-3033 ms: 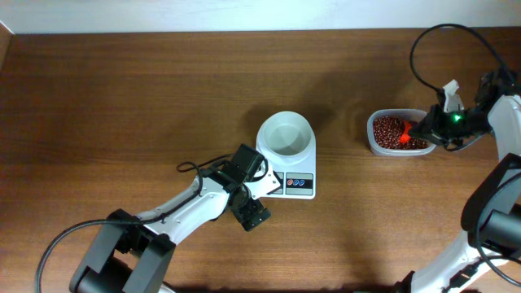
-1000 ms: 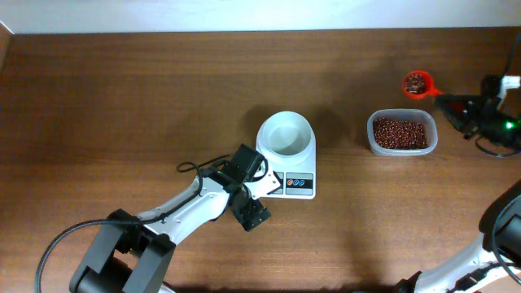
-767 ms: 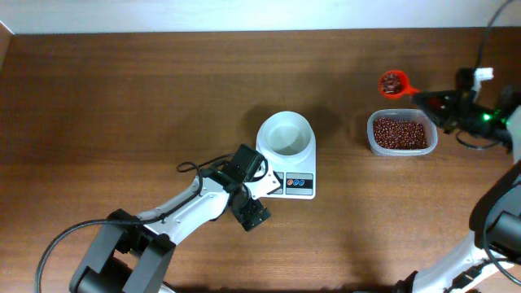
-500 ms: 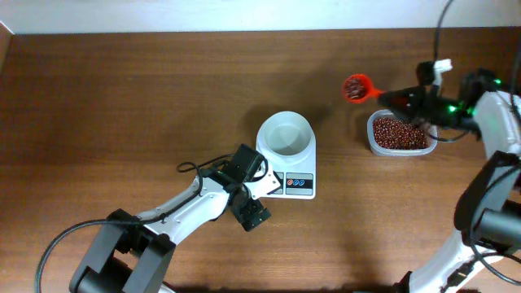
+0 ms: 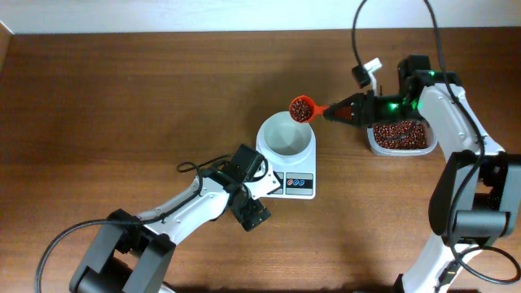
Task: Scoop item into bowl and weigh 50g on scale
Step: 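Carry the scoop over the white bowl and tip beans in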
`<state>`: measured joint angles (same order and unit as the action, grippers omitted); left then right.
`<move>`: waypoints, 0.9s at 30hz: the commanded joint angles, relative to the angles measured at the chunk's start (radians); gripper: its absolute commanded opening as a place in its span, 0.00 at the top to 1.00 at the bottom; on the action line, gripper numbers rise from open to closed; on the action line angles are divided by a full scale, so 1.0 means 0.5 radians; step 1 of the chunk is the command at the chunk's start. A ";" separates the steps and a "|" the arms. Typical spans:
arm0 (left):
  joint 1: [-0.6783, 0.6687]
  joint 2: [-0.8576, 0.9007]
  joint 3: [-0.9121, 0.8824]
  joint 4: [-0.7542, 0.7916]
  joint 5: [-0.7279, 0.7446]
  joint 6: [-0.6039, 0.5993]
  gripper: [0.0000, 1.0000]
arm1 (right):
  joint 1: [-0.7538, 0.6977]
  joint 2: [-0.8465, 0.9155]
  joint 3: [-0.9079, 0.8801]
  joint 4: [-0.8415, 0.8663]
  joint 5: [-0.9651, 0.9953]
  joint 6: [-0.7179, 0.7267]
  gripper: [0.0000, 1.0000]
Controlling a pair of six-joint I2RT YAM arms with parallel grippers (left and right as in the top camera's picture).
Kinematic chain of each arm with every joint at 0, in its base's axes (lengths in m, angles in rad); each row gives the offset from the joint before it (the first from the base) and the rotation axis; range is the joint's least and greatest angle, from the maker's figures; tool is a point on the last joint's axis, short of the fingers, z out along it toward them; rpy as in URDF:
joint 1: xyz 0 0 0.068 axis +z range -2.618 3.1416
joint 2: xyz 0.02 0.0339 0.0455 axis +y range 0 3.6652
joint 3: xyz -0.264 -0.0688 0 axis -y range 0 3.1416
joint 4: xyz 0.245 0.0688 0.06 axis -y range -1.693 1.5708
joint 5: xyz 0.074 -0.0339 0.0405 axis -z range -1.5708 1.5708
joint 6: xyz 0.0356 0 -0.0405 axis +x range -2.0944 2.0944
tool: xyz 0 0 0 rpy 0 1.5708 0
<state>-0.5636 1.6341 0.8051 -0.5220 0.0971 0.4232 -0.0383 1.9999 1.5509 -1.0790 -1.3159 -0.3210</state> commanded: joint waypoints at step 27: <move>-0.011 0.072 -0.037 -0.019 0.067 0.003 0.01 | 0.305 -0.083 0.171 0.009 0.972 0.188 0.96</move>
<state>-0.5636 1.6341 0.8051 -0.5220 0.0975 0.4232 0.0746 1.9999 1.5940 -1.0672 -0.9005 -0.2386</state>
